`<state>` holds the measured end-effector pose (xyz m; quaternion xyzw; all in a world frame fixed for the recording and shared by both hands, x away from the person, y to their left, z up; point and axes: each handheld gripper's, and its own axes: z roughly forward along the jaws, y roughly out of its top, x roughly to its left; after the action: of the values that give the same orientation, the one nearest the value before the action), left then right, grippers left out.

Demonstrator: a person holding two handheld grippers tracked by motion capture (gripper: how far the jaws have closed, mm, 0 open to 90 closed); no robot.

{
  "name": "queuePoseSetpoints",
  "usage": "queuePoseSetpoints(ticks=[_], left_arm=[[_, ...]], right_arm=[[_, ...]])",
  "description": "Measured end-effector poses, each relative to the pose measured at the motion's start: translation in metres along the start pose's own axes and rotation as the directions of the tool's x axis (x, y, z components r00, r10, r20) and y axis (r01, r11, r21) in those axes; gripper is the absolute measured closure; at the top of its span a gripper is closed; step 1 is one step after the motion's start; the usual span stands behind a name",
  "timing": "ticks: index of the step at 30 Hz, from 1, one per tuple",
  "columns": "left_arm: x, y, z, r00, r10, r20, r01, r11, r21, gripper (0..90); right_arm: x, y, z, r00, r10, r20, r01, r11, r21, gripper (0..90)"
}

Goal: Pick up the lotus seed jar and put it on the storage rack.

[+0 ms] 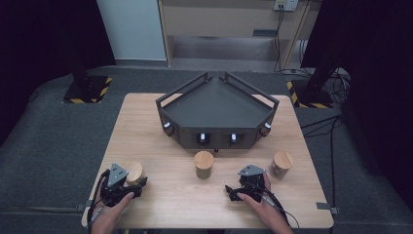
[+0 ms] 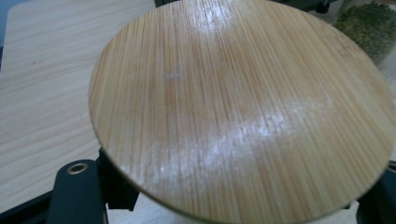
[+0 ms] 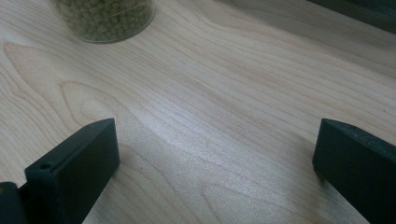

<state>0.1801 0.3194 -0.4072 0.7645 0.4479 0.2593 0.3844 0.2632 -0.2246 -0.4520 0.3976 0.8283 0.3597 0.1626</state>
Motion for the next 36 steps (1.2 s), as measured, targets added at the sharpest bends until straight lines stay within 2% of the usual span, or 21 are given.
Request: queuePoseSetpoints(ticks=[8, 20, 36], left_arm=[[0.006, 0.014, 0.003, 0.9995, 0.013, 0.030, -0.013, 0.9999, 0.005, 24.2], [0.010, 0.033, 0.012, 0.9963, 0.059, 0.062, -0.060, 0.9982, -0.001, 24.2], [0.017, 0.058, 0.024, 0.9920, 0.074, 0.102, -0.073, 0.9973, -0.012, 24.2]], right_arm=[[0.000, 0.000, 0.000, 1.0000, 0.000, 0.000, 0.000, 1.000, 0.000, 0.6], [0.000, 0.000, 0.000, 1.0000, 0.001, 0.001, -0.001, 1.000, 0.000, 0.6], [0.000, 0.000, 0.000, 1.0000, 0.001, 0.001, -0.001, 1.000, 0.000, 0.6]])
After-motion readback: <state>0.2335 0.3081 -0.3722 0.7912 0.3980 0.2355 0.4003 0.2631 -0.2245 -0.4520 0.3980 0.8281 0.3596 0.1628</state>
